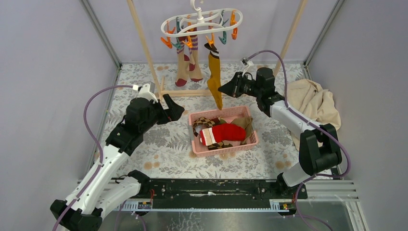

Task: Remove the socks clipped to the hanger
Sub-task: Remove the sock from the hanger.

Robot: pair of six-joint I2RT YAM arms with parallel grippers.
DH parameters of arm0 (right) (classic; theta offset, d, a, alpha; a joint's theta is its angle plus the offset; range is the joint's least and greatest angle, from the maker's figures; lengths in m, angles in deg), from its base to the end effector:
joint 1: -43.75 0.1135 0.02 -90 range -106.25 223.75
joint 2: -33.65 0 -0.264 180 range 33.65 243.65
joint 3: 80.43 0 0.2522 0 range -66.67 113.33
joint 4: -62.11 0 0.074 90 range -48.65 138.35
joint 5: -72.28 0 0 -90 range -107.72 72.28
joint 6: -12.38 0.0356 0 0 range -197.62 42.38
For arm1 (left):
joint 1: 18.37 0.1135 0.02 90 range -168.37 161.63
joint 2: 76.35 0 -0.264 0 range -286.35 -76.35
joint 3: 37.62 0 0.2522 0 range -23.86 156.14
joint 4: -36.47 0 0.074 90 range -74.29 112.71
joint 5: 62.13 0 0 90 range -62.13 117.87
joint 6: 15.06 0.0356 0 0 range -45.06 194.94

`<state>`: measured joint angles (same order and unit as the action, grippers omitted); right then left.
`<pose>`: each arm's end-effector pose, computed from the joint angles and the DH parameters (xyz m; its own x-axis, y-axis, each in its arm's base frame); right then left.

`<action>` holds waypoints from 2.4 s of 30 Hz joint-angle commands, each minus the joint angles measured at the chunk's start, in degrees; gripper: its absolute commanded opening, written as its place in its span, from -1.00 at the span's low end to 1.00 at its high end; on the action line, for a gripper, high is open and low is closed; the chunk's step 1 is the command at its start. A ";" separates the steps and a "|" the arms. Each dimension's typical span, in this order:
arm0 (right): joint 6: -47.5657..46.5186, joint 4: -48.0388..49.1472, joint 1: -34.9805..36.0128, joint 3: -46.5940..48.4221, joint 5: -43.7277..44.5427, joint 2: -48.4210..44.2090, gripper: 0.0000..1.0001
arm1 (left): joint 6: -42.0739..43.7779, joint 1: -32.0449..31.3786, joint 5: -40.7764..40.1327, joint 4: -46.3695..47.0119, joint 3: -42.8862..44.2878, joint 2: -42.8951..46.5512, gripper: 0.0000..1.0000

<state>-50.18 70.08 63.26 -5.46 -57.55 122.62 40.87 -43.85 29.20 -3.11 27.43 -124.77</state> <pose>0.3324 0.1420 0.3058 -0.4827 0.2044 -0.8516 -0.7148 0.4698 0.5180 0.1688 -0.0813 0.3404 -0.5433 -0.3615 -0.7577 0.1750 0.8339 -0.5234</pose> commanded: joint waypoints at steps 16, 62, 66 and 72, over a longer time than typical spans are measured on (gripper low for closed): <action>14.08 8.25 5.32 4.12 1.62 -0.53 -0.85 | -0.14 -0.28 3.41 5.19 -2.18 -1.64 0.97; 33.00 17.86 9.03 7.96 -1.15 -0.14 -0.99 | -6.54 -0.28 24.81 51.00 -3.66 -19.53 0.97; 33.21 17.52 9.12 8.18 -1.36 -1.00 -0.99 | -5.19 -0.28 22.62 50.00 -3.75 -19.44 0.97; 33.24 16.93 9.22 7.90 -1.52 -2.29 -0.99 | -4.02 -0.28 20.53 49.16 -3.61 -19.08 0.97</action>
<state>-17.40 85.84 71.85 -0.19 -57.84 124.11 34.82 -43.85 52.06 43.55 23.21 -144.49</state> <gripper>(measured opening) 0.054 0.986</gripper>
